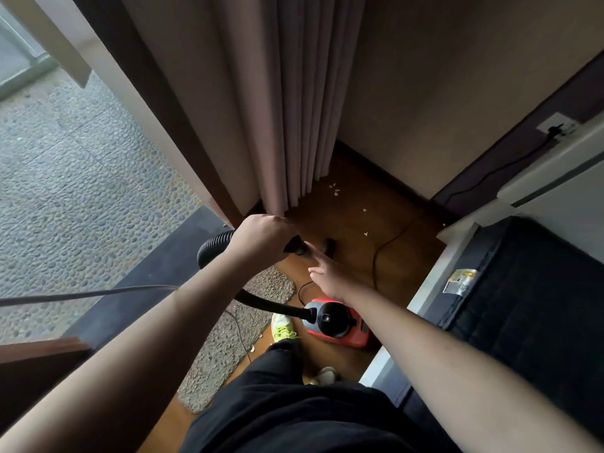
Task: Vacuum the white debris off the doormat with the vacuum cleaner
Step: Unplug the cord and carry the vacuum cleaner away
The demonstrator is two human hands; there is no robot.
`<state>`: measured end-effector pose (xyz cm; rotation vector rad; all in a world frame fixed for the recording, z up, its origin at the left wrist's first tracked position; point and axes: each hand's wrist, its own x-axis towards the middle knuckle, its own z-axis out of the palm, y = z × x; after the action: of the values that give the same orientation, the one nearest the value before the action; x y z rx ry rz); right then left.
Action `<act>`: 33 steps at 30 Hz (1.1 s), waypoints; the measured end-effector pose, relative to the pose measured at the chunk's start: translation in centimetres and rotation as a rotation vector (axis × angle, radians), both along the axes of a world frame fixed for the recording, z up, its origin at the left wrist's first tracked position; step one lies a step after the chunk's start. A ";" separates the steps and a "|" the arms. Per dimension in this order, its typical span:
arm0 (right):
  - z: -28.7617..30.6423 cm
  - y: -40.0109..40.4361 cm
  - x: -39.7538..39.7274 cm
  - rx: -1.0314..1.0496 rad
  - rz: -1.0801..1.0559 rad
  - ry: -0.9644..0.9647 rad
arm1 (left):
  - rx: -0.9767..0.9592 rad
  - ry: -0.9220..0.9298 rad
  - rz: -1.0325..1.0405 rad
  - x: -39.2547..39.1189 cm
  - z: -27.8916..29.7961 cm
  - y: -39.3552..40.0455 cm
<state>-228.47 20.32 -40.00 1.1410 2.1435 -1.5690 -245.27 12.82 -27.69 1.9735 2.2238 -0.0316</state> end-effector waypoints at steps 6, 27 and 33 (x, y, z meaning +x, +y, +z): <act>0.9 1.6 -5.1 -0.032 -0.050 0.039 | 0.030 -0.069 -0.033 -4.6 -0.3 2.1; 0.4 5.8 -17.1 0.268 -0.084 0.015 | 0.042 -0.023 -0.183 -15.8 0.1 6.6; -0.7 7.4 -23.7 0.245 -0.248 0.024 | 0.048 0.035 -0.134 -21.1 0.8 9.6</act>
<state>-252.21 27.73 -40.71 1.5242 2.3350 -1.4474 -266.34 22.38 -26.90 2.1611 2.1282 -0.0293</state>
